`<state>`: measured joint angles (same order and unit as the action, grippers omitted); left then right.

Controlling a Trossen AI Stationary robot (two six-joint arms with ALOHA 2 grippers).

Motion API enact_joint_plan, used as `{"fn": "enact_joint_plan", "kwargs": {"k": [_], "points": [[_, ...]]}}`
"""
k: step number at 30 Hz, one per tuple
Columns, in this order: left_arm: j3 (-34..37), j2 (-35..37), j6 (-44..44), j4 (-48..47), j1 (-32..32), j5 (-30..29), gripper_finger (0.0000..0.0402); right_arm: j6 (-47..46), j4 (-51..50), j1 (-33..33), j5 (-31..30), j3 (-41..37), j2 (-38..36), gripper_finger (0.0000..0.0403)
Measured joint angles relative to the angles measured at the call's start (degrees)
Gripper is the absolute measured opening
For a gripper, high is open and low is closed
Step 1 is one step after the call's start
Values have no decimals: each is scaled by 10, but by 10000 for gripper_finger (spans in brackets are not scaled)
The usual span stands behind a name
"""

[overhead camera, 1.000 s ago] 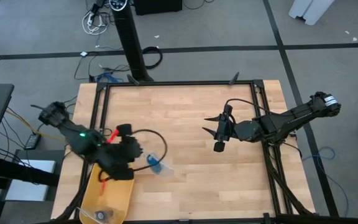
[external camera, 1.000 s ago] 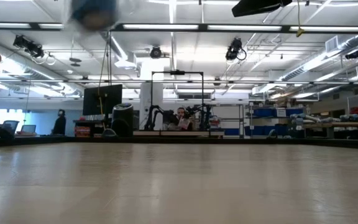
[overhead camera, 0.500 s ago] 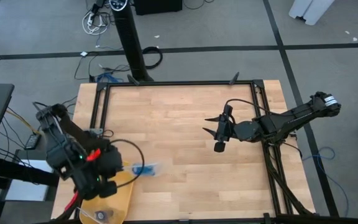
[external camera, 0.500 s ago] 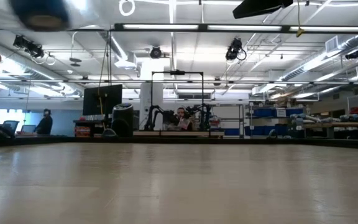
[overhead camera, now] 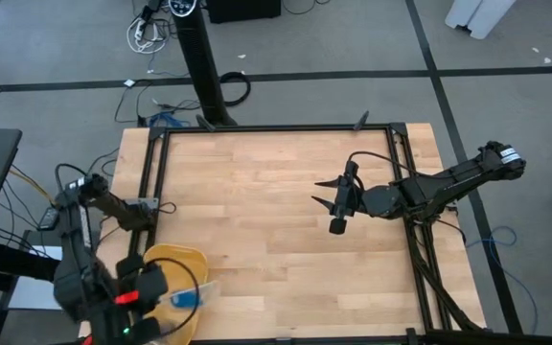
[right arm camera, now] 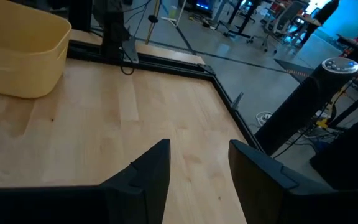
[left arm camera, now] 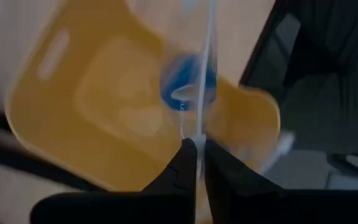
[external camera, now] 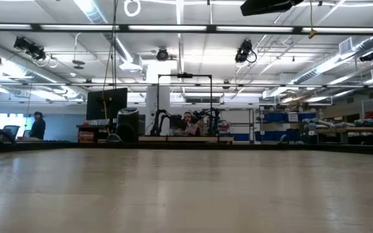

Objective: Roll bandage
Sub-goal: Put the zip bag with blue bandage into the yellow bin

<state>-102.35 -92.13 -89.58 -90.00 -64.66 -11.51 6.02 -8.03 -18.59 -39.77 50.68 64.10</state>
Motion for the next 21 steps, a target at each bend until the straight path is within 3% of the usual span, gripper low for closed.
{"fn": "enact_joint_plan", "kwargs": {"k": [10, 21], "points": [[0, -2, -8, 0, -63, 94, 21, -40, 0, 0, 4, 0, 0, 162], [42, -2, 5, -1, -93, 132, 3, -77, -2, -1, 4, 0, 0, 160]]}}
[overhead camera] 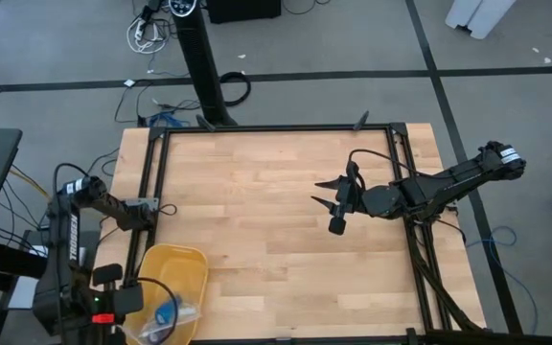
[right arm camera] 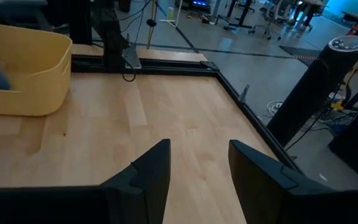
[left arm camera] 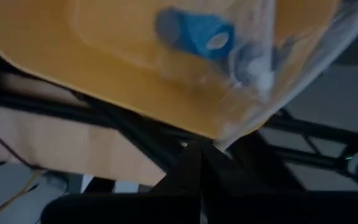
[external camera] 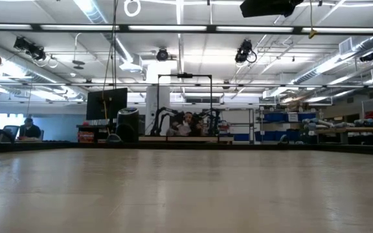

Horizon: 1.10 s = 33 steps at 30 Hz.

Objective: Roll bandage
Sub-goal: Put the zip bag with blue bandage into the yellow bin

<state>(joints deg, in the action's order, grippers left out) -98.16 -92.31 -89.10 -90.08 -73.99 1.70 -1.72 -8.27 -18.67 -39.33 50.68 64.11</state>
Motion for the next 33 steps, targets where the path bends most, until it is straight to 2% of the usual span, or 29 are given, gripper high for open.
{"fn": "enact_joint_plan", "kwargs": {"k": [5, 9, 12, 16, 19, 22, 24, 28, 33], "points": [[28, 0, 1, 5, 0, 20, 3, -2, 0, -1, 0, 0, 0, 160], [41, 0, -57, 6, 9, -2, 9, -2, 0, -1, 4, 0, 0, 162], [48, 0, -63, 6, 22, -49, 22, 1, -2, -1, 15, 0, 0, 172], [40, 0, -47, 42, 46, -156, 52, 2, -1, -1, 42, 0, 2, 189], [24, 1, 2, 99, 68, -224, 81, 2, -2, -2, 50, 0, 7, 199], [26, -2, 72, 153, 95, -250, 109, 3, -3, -3, 51, 0, 15, 202], [32, -18, 117, 159, 114, -234, 123, 3, -1, -4, 50, 0, 20, 203], [39, -69, 181, 151, 147, -142, 139, 3, -2, -7, 50, 0, 24, 201], [39, -115, 228, 153, 164, -64, 148, 5, 1, -11, 49, 0, 24, 201]]}}
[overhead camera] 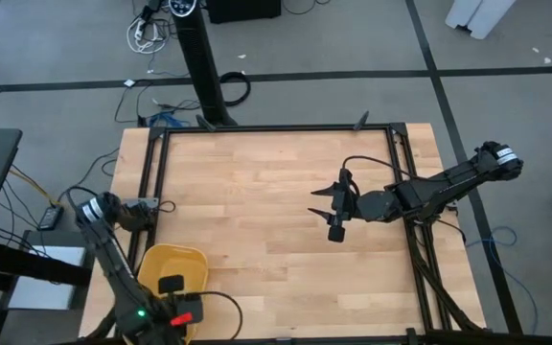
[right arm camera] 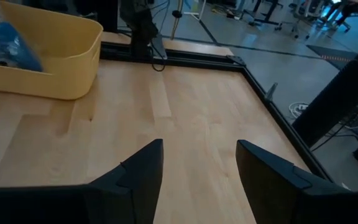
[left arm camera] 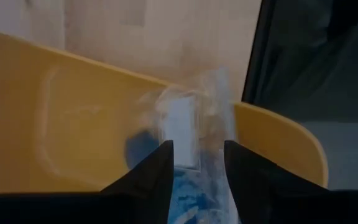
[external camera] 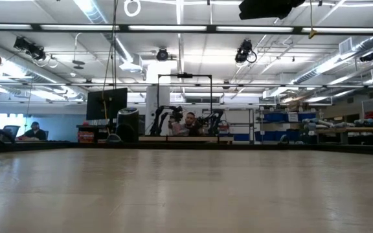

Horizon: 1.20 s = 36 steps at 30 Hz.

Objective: Roll bandage
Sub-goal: Put the zip bag with blue bandage into the yellow bin

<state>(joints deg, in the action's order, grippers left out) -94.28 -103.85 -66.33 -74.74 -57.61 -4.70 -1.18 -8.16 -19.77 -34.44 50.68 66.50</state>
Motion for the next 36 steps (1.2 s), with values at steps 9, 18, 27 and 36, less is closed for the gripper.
{"fn": "enact_joint_plan", "kwargs": {"k": [9, 18, 27, 36], "points": [[-4, -8, 12, 8, 3, 33, 150, 1, 0, -1, 0, 0, 0, 198], [-41, -7, 13, 21, 3, 13, 150, 1, -1, -1, 0, 0, 0, 198], [6, -7, 13, 63, 3, 31, 150, 2, -1, -2, 0, 0, 0, 197], [28, -8, 32, 35, 2, 79, 94, 2, -1, -2, 0, 0, 0, 187]]}}
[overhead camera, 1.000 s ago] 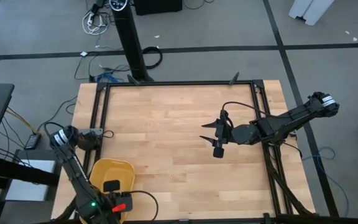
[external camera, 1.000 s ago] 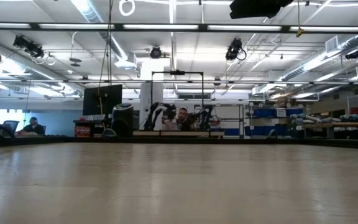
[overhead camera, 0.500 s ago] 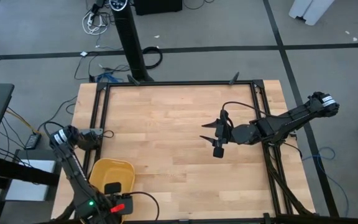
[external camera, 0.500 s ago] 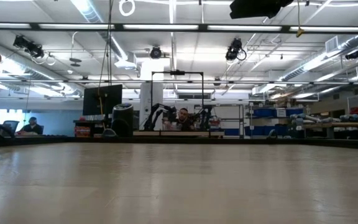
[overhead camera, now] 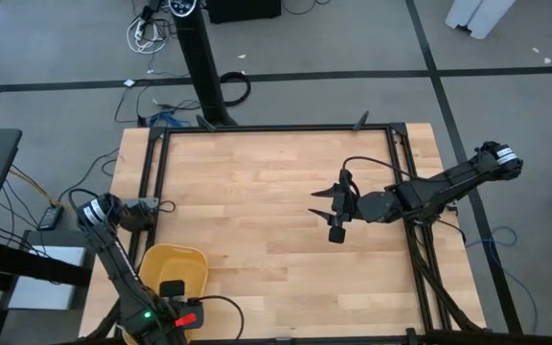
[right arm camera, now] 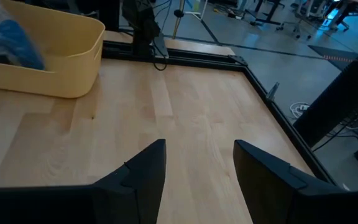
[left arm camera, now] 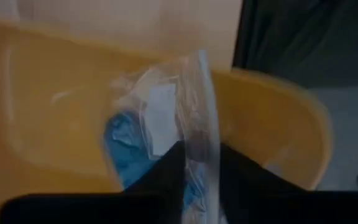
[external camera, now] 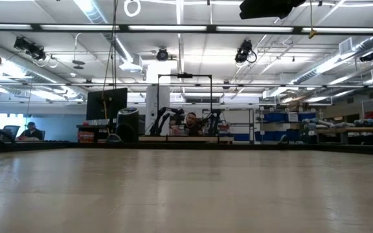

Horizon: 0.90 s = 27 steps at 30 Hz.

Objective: Roll bandage
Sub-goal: Put the zip bag with blue bandage into the yellow bin

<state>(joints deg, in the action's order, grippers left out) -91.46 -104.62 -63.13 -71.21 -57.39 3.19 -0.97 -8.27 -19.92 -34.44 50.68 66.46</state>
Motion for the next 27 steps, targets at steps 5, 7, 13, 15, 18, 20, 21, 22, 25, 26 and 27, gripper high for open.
{"fn": "enact_joint_plan", "kwargs": {"k": [5, 7, 13, 15, 18, 20, 21, 22, 25, 26, 27], "points": [[0, 0, 31, -46, -6, 70, 11, 0, 0, 0, 0, 0, 0, 182], [0, 0, 47, -57, -12, 79, 10, 1, 0, 0, 0, 0, 0, 181], [0, 0, 62, -84, -23, 110, 5, 1, 0, 0, 0, 0, 0, 181], [0, 0, 68, -84, -24, 119, 4, 1, 0, 0, 0, 0, 0, 179], [0, 0, 72, -82, -26, 120, 3, 1, 0, 0, 0, 0, 0, 178], [0, 0, 71, -79, -26, 117, 3, 1, 0, 0, 0, 0, 0, 178], [0, 0, 69, -78, -26, 115, 4, 1, 0, 0, 0, 0, 0, 178], [0, 0, 63, -78, -26, 115, 5, 1, 0, 0, 0, 0, 0, 178], [0, 0, 44, -76, -26, 115, 17, -2, 0, 0, 0, 0, 0, 181], [0, 0, 42, -76, -26, 115, 22, -3, 0, 0, 0, 0, 0, 183], [0, 0, 40, -76, -26, 115, 27, -3, 0, 0, 0, 0, 0, 186]]}}
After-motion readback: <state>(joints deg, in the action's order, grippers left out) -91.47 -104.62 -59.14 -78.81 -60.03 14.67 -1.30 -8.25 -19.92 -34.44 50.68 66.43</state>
